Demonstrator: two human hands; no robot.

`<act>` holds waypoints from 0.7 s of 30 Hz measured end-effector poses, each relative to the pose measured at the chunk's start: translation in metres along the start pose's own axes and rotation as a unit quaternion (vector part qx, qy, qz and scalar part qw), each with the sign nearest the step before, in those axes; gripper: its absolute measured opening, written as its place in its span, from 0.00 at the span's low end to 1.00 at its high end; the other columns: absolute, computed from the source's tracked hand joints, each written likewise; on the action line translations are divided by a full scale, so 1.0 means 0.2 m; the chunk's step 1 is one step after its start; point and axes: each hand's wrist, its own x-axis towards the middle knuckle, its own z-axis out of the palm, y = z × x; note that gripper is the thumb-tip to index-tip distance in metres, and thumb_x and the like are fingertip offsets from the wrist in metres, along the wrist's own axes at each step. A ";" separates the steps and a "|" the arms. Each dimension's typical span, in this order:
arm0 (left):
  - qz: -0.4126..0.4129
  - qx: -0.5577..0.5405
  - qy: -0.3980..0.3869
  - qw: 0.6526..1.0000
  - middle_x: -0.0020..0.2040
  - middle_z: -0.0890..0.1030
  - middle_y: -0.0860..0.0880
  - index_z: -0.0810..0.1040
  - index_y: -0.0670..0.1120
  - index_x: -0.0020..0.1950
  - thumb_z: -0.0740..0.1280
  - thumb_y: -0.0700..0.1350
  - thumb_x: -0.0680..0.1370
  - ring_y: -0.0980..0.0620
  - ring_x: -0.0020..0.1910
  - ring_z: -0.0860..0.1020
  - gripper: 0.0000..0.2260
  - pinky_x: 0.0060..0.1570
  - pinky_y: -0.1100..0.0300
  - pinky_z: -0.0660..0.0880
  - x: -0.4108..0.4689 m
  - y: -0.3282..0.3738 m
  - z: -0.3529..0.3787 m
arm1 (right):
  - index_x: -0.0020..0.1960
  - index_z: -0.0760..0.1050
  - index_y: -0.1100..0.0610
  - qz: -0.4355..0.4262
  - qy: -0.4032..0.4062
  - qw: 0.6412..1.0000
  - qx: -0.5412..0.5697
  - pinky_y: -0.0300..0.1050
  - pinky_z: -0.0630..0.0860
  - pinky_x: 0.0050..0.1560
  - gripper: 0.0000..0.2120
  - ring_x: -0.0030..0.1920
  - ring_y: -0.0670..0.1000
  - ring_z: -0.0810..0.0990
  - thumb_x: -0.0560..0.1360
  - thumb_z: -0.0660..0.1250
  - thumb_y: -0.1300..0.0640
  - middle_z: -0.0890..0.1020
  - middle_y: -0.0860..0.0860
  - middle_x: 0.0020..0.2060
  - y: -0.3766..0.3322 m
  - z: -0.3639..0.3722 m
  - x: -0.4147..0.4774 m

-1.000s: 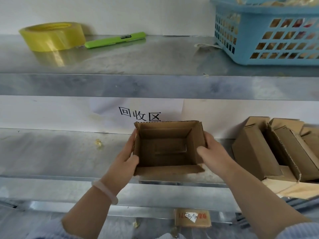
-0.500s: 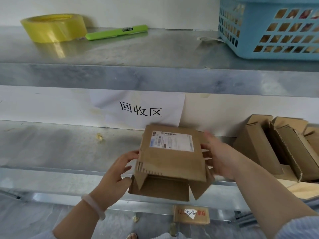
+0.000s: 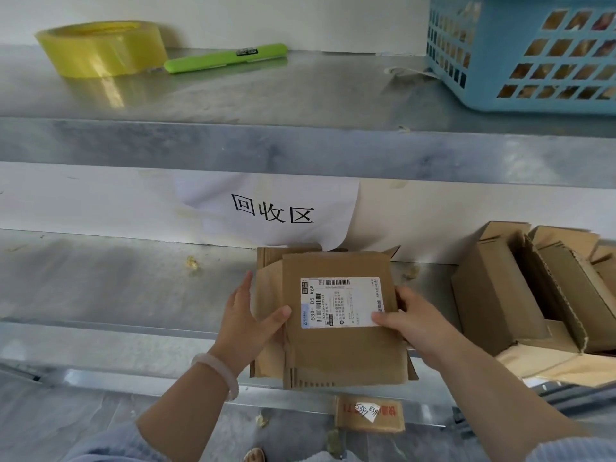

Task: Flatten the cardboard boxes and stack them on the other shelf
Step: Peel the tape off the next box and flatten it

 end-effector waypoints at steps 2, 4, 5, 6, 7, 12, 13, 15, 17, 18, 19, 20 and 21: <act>-0.055 -0.096 -0.064 0.992 0.76 0.60 0.46 0.43 0.57 0.78 0.74 0.61 0.63 0.47 0.72 0.64 0.53 0.67 0.49 0.66 0.02 0.00 -0.01 | 0.66 0.70 0.49 0.003 0.004 1.000 0.029 0.56 0.74 0.63 0.25 0.58 0.51 0.78 0.72 0.74 0.62 0.80 0.48 0.58 0.02 0.00 -0.01; -0.059 -0.124 -0.088 0.987 0.74 0.63 0.45 0.44 0.57 0.78 0.76 0.60 0.61 0.47 0.69 0.67 0.55 0.65 0.51 0.68 0.02 0.00 -0.01 | 0.67 0.70 0.50 0.002 0.005 0.999 0.040 0.58 0.73 0.64 0.26 0.60 0.51 0.77 0.72 0.73 0.63 0.80 0.49 0.59 0.04 -0.01 -0.01; -0.049 -0.112 -0.079 0.989 0.73 0.64 0.45 0.46 0.58 0.78 0.76 0.61 0.60 0.46 0.69 0.67 0.55 0.66 0.49 0.68 0.02 0.00 -0.01 | 0.67 0.69 0.50 0.002 0.004 0.999 0.041 0.58 0.73 0.64 0.27 0.60 0.52 0.77 0.72 0.73 0.63 0.79 0.49 0.59 0.05 -0.01 -0.02; -0.034 -0.093 -0.064 0.993 0.72 0.64 0.45 0.47 0.59 0.77 0.76 0.61 0.59 0.46 0.68 0.67 0.54 0.66 0.46 0.68 0.02 0.01 -0.01 | 0.68 0.69 0.51 0.002 0.001 0.999 0.045 0.58 0.73 0.65 0.27 0.60 0.52 0.77 0.73 0.72 0.63 0.79 0.49 0.59 0.05 -0.02 -0.02; -0.016 -0.075 -0.049 0.996 0.71 0.63 0.46 0.48 0.59 0.77 0.76 0.63 0.58 0.46 0.67 0.67 0.54 0.66 0.45 0.68 0.02 0.01 0.00 | 0.69 0.68 0.51 0.001 -0.004 0.999 0.053 0.58 0.73 0.65 0.27 0.60 0.52 0.77 0.73 0.72 0.63 0.80 0.49 0.59 0.06 -0.02 -0.02; 0.097 -0.053 -0.026 0.994 0.63 0.61 0.53 0.46 0.67 0.74 0.73 0.73 0.50 0.55 0.61 0.65 0.59 0.62 0.55 0.65 -0.02 0.07 -0.03 | 0.66 0.67 0.49 -0.026 0.020 0.996 0.078 0.56 0.77 0.59 0.36 0.56 0.52 0.81 0.62 0.79 0.53 0.81 0.49 0.57 0.03 -0.04 -0.03; 0.120 -0.062 -0.030 0.990 0.63 0.61 0.55 0.45 0.69 0.73 0.73 0.74 0.49 0.58 0.62 0.65 0.58 0.61 0.57 0.66 -0.03 0.07 -0.04 | 0.64 0.67 0.47 -0.040 0.035 0.996 0.067 0.56 0.78 0.58 0.38 0.55 0.51 0.81 0.59 0.79 0.50 0.82 0.47 0.56 0.01 -0.05 -0.03; 0.158 -0.077 -0.037 0.984 0.65 0.60 0.59 0.44 0.69 0.73 0.74 0.73 0.51 0.65 0.63 0.64 0.58 0.60 0.60 0.69 -0.02 0.08 -0.08 | 0.61 0.67 0.42 -0.073 0.051 0.995 0.040 0.53 0.81 0.53 0.36 0.54 0.47 0.82 0.57 0.80 0.47 0.83 0.43 0.53 -0.02 -0.07 -0.04; 0.208 -0.057 -0.039 0.976 0.68 0.60 0.60 0.43 0.66 0.75 0.77 0.69 0.55 0.67 0.66 0.63 0.59 0.57 0.67 0.72 -0.01 0.09 -0.11 | 0.56 0.67 0.35 -0.112 0.060 0.992 0.030 0.49 0.82 0.49 0.33 0.53 0.45 0.81 0.60 0.81 0.52 0.82 0.38 0.50 -0.04 -0.08 -0.04; 0.233 -0.029 -0.038 0.971 0.70 0.60 0.58 0.42 0.63 0.77 0.78 0.67 0.57 0.67 0.67 0.63 0.59 0.59 0.68 0.71 0.00 0.10 -0.12 | 0.55 0.65 0.32 -0.128 0.064 0.990 0.016 0.47 0.82 0.50 0.34 0.53 0.44 0.80 0.61 0.81 0.56 0.81 0.36 0.49 -0.05 -0.08 -0.04; 0.251 0.001 -0.039 0.967 0.71 0.60 0.57 0.41 0.60 0.77 0.78 0.66 0.58 0.66 0.68 0.62 0.60 0.62 0.65 0.70 0.00 0.10 -0.13 | 0.54 0.63 0.29 -0.140 0.065 0.988 -0.001 0.46 0.80 0.51 0.36 0.53 0.42 0.79 0.63 0.80 0.58 0.80 0.35 0.49 -0.06 -0.08 -0.04; 0.261 0.024 -0.042 0.964 0.72 0.60 0.57 0.41 0.58 0.77 0.77 0.66 0.59 0.64 0.69 0.61 0.59 0.65 0.61 0.69 0.01 0.10 -0.13 | 0.54 0.62 0.29 -0.146 0.059 0.987 -0.022 0.47 0.79 0.54 0.37 0.55 0.42 0.78 0.64 0.80 0.59 0.80 0.35 0.50 -0.06 -0.06 -0.04; 0.261 0.034 -0.046 0.964 0.73 0.60 0.57 0.42 0.57 0.78 0.77 0.65 0.59 0.63 0.70 0.61 0.58 0.66 0.57 0.69 0.01 0.10 -0.13 | 0.55 0.61 0.30 -0.149 0.048 0.987 -0.040 0.49 0.78 0.58 0.36 0.57 0.43 0.77 0.65 0.79 0.58 0.79 0.36 0.52 -0.06 -0.05 -0.05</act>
